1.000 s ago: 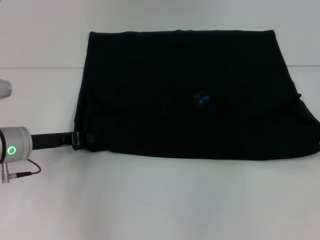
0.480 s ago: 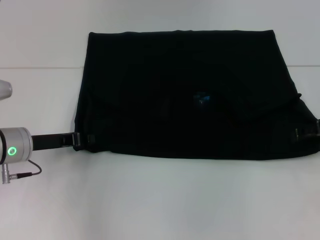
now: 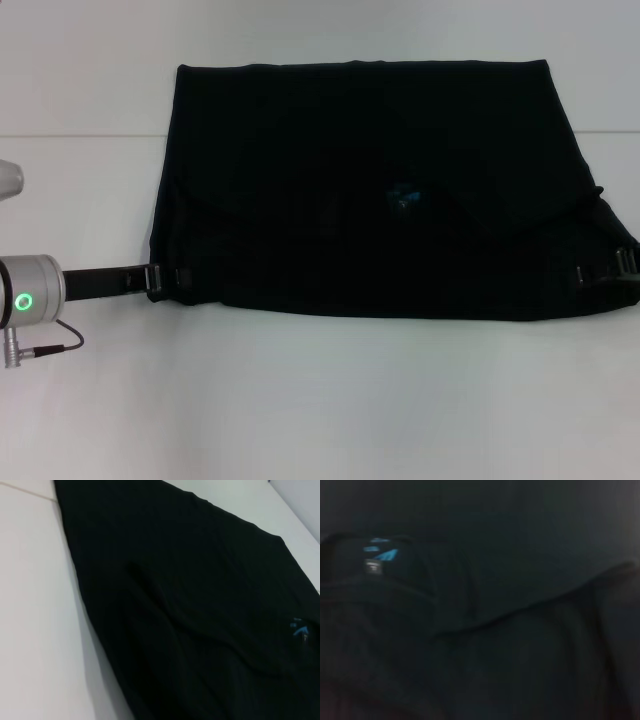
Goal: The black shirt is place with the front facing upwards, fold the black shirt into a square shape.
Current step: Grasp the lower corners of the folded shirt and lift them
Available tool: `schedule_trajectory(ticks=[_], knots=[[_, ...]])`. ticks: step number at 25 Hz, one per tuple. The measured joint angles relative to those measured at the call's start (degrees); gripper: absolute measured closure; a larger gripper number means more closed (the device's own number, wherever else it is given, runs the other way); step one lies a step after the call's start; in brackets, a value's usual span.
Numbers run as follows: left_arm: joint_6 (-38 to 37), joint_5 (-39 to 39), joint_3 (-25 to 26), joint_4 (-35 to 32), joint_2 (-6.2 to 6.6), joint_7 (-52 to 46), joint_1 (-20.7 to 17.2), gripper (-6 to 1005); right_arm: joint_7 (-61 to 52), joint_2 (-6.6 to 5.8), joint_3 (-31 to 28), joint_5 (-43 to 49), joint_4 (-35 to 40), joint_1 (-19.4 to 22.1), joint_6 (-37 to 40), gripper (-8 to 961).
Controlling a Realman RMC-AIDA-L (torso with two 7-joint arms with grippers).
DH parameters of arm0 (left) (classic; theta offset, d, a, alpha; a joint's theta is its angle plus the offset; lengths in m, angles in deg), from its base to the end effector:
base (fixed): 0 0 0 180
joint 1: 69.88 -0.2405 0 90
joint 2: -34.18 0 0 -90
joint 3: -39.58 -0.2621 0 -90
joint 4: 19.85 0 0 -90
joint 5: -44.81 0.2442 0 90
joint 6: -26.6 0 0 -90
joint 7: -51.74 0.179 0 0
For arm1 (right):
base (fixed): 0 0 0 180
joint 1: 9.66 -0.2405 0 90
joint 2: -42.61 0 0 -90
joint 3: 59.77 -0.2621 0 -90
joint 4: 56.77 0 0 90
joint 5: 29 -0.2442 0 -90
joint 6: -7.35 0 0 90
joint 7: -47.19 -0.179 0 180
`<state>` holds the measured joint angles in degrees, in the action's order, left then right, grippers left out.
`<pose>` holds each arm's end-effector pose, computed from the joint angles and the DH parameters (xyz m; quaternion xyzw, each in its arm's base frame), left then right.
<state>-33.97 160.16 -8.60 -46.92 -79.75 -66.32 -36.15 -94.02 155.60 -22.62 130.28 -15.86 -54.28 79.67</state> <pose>-0.3423 0.4237 -0.0382 -0.7827 -0.5582 -0.1628 0.2218 0.3289 0.4558 0.0307 -0.7788 0.5657 -0.0533 0.2656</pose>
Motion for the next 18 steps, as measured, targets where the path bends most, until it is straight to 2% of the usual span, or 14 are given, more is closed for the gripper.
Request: schedule_trajectory(ticks=[5,11,18], knots=[[-0.2,0.0,1.2,0.0,-0.02,-1.1,-0.1,909,1.5,0.33,0.1,-0.7,0.7,0.7,0.6,22],[-0.2,0.0,1.7,0.0,-0.04,-1.1,-0.3,904,1.5,0.2,0.0,-0.7,0.5,0.8,0.4,217],[-0.2,0.3,2.1,0.0,-0.19,-1.1,-0.1,899,1.3,0.13,0.0,-0.8,0.6,0.9,0.2,521]])
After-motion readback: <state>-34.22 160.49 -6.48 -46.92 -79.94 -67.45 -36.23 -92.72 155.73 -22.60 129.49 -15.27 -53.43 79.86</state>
